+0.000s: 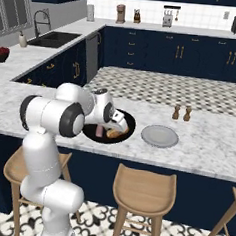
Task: Place one bun and one sausage from the bowl on each plate.
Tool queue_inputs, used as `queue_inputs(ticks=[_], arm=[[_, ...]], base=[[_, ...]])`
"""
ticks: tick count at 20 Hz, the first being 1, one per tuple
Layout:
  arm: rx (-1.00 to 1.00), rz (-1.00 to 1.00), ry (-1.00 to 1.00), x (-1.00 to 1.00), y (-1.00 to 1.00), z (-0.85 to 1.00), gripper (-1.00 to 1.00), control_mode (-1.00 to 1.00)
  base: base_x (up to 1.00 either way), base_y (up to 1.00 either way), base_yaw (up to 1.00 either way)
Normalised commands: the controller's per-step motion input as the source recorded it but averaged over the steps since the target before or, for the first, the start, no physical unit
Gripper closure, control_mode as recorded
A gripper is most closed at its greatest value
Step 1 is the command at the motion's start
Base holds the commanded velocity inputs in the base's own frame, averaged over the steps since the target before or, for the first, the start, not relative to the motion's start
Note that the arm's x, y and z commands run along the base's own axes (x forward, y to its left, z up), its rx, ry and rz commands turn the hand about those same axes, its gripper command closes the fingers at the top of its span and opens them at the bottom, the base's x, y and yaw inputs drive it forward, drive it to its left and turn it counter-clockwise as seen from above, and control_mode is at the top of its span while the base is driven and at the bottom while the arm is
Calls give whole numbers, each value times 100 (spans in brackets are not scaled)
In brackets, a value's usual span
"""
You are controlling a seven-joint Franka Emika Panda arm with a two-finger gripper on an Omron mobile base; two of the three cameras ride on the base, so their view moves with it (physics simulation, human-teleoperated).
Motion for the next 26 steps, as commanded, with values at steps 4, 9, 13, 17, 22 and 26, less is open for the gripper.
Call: queue_inputs(ticks=[4, 9, 13, 17, 22, 26], arm=[[1, -6, 2, 58, 0, -26, -100, -100], [1, -8, 3, 3, -5, -38, -100, -100], [3, -9, 5, -8, -5, -46, 100, -100], [2, -2, -9, -21, 0, 23, 100, -100], [3, -1, -19, -76, -37, 100, 100, -100], [6, -8, -4, -54, -98, 73, 100, -100]], base=[[0, 0, 0], [0, 0, 0], [0, 0, 0], [0, 0, 0], [0, 0, 0], [0, 0, 0]])
